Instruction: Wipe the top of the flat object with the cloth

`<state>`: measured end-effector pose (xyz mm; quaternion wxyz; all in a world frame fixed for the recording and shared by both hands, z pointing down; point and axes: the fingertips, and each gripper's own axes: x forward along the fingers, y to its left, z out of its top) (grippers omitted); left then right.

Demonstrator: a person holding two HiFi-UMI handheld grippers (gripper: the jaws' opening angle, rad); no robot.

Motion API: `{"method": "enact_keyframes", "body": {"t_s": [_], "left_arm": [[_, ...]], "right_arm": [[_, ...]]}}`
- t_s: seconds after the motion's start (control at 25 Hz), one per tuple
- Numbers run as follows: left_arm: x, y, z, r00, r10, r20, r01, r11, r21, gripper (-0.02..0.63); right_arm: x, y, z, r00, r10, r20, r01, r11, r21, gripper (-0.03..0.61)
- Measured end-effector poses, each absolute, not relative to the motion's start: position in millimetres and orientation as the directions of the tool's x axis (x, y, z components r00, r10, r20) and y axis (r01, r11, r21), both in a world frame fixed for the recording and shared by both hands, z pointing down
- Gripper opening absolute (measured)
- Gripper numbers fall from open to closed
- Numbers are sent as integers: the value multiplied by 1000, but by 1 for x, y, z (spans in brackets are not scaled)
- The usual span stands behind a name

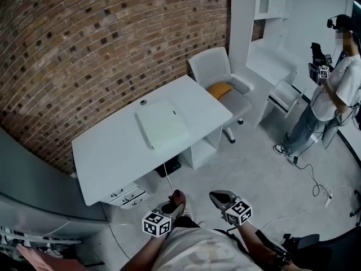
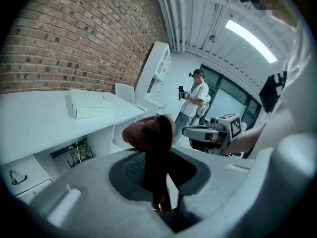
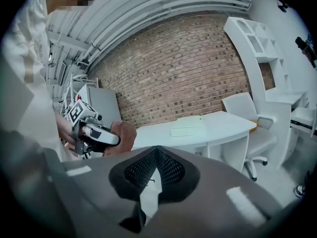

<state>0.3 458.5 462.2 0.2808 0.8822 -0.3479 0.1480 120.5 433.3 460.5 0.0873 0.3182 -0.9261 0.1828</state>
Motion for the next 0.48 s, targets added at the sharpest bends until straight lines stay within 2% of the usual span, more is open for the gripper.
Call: {"method": "enact_keyframes", "body": {"t_s": [0.48], "left_arm": [[-11,397,491,712,-521,471,-701,-567,433,75]], "right_arm": [[119,372,473,-736,-597,319,-673,693,-257,8]]}}
